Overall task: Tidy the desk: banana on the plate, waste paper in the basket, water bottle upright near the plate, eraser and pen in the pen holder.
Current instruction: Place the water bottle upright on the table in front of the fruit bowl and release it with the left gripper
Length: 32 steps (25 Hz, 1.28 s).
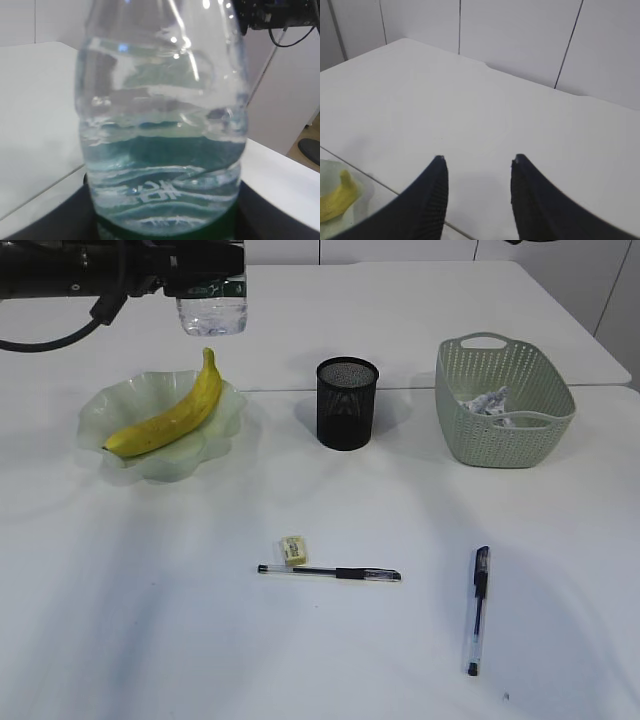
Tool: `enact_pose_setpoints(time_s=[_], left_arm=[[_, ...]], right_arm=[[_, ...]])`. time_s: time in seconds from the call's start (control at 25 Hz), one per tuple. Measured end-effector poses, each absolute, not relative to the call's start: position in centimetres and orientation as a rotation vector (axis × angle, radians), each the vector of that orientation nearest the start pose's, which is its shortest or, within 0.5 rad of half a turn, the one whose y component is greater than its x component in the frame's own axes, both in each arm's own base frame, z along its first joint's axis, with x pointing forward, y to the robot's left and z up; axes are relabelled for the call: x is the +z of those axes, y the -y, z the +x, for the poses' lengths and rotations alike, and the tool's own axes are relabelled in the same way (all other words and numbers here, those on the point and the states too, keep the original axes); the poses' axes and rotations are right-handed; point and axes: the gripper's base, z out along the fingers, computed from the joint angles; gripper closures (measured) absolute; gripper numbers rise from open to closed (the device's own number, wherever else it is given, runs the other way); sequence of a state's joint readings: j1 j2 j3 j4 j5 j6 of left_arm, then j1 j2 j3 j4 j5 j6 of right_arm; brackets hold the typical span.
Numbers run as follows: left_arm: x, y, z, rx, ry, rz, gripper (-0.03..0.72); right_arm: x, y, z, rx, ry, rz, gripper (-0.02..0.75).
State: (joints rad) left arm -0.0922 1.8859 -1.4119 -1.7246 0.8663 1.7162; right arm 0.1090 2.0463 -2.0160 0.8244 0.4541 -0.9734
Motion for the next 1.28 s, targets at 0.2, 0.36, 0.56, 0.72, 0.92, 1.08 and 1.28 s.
enact_pose_setpoints(time_s=[0.2,0.36,0.56,0.72,0.92,1.08,1.28], left_arm=[[29.3,10.7,41.6,-0.877,-1.683,0.616,0.33],[29.3,10.7,41.6,-0.873,-1.685,0.613,0.33],[29.2,10.6,41.7,-0.864,-1.689,0.605,0.33],[29.1,10.5,41.7,-0.846,-1.7,0.61,0.33],[29.1,10.5,41.8,-0.837,-1.704,0.61,0.33],[29.1,10.5,41.8,-0.835,-1.705,0.605,0.33],[29.1,10.5,41.8,-0.833,-1.706,0.604,0.33]], right_arm=[[36.7,-5.2,49.5,0.184,-1.773,-0.424,0.421],[35.3,-0.9,49.8,0.172,-1.837,-0.285,0.421],[33.6,3.5,49.6,0.129,-1.901,-0.184,0.422],[31.8,5.7,49.3,0.104,-1.961,-0.128,0.422],[30.1,7.0,48.9,0.101,-2.014,-0.089,0.422],[29.7,7.2,48.8,0.1,-2.026,-0.085,0.422],[29.7,7.2,48.8,0.095,-2.024,-0.09,0.422]])
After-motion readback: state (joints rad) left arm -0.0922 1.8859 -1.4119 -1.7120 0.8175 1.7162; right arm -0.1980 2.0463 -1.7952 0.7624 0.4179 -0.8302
